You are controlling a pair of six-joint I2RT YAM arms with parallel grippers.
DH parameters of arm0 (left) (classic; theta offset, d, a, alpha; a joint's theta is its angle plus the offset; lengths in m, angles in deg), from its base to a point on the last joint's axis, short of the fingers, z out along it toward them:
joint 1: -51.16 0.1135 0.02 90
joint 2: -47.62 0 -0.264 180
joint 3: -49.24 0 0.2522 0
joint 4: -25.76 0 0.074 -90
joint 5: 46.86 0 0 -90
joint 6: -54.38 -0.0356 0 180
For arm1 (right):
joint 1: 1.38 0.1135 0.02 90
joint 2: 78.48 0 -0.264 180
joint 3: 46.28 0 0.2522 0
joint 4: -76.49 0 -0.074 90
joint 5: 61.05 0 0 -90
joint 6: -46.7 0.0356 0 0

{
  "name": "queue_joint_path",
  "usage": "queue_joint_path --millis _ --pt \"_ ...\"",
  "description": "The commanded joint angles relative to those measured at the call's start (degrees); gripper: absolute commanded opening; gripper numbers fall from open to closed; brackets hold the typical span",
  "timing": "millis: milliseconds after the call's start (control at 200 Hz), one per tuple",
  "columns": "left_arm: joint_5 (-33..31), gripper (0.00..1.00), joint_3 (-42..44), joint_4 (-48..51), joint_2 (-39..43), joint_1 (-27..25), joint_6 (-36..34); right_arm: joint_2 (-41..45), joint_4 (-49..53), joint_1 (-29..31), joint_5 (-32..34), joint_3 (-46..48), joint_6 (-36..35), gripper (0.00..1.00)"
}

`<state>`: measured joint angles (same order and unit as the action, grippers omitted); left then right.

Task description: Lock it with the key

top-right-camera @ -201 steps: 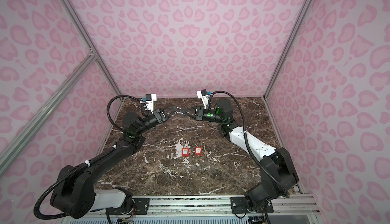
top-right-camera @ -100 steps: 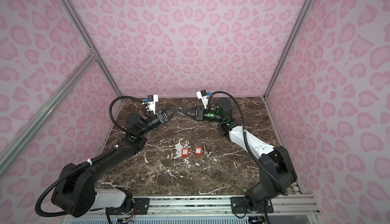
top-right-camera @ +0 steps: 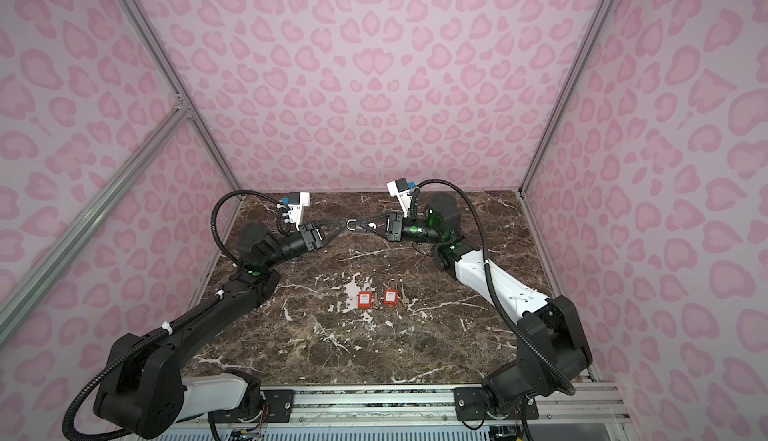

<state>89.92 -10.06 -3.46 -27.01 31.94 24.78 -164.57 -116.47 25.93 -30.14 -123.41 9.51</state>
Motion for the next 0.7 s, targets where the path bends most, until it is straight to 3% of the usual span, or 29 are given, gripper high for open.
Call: queue_joint_path --millis 0,280,360,465,520,580,695 --pt "1.73 0.34 -0.87 -1.34 -0.16 -0.03 0.07 -0.64 -0.71 0.27 -0.17 -0.17 -0.78 0.00" --pt "2.21 0.25 -0.64 -0.90 -0.64 -0.95 -0.37 -2.33 -0.78 1.36 -0.15 -1.31 -0.54 0.00" --pt "2.05 0.19 -0.63 -0.88 -0.93 -1.22 -0.46 -2.56 -0.75 1.59 -0.15 -1.48 -0.43 0.00" --pt "1.74 0.04 -0.60 -0.88 -1.31 -1.35 -0.11 -2.50 -0.08 1.52 -0.06 -1.49 -0.73 0.00" --pt "1.17 0.03 -0.44 -0.64 -1.31 -1.37 -0.20 -2.33 1.20 1.52 0.17 -1.60 -1.42 0.00" --pt "0.82 0.03 -0.37 -0.59 -1.38 -1.31 -0.05 -2.02 3.88 1.33 0.80 -1.88 -2.97 0.20" --pt "0.41 0.03 -0.24 -1.38 -1.55 -1.26 0.59 -1.37 4.27 1.07 0.31 -1.41 -3.96 0.31"
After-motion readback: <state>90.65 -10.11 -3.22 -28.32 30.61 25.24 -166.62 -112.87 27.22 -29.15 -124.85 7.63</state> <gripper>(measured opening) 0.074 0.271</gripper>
